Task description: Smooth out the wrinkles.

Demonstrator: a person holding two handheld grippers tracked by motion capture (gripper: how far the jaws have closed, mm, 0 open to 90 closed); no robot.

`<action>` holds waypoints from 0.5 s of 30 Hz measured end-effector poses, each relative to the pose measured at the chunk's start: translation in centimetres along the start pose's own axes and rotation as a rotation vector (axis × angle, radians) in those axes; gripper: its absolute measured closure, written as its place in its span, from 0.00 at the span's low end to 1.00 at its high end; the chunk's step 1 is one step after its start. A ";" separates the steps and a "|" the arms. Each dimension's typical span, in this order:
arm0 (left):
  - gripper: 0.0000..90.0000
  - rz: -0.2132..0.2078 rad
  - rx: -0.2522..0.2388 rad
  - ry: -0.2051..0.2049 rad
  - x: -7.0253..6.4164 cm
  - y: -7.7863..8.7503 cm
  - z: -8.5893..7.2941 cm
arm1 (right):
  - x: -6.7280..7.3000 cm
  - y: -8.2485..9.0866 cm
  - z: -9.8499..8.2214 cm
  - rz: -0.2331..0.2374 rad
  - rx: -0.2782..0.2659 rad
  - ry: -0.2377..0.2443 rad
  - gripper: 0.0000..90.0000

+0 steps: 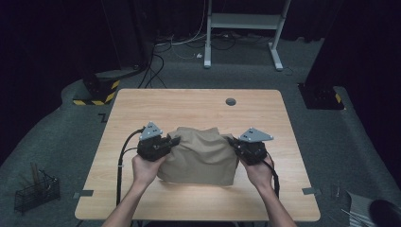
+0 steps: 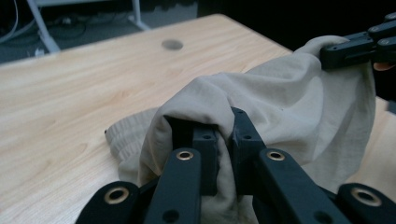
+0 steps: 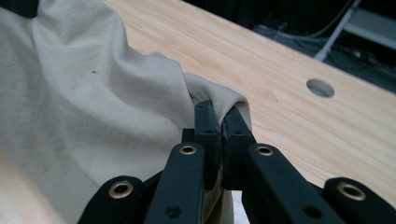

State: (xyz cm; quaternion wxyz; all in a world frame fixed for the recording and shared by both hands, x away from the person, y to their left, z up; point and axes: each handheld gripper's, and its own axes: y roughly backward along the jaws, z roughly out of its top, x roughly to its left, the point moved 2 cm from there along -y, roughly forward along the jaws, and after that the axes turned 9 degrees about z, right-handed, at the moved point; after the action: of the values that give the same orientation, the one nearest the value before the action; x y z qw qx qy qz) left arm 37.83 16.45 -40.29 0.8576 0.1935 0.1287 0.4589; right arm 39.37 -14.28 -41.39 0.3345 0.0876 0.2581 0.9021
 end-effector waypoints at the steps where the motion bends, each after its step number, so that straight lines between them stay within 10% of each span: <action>1: 0.93 -0.005 -0.010 0.000 -0.2 0.5 0.1 | 0.3 0.6 0.1 0.004 -0.011 0.009 0.97; 9: 0.92 -0.056 -0.093 -0.026 -3.2 5.8 0.3 | 3.7 5.0 0.6 0.049 -0.070 0.080 0.97; 15: 0.92 -0.060 -0.077 0.021 -1.8 4.3 0.7 | 3.3 5.1 1.0 0.059 -0.069 0.073 0.97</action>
State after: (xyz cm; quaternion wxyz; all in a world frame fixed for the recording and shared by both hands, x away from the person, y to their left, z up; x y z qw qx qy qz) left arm 34.02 16.96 -37.64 0.8763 0.1518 0.1256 0.4395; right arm 34.34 -14.95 -37.90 0.3010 0.0508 0.2363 0.9225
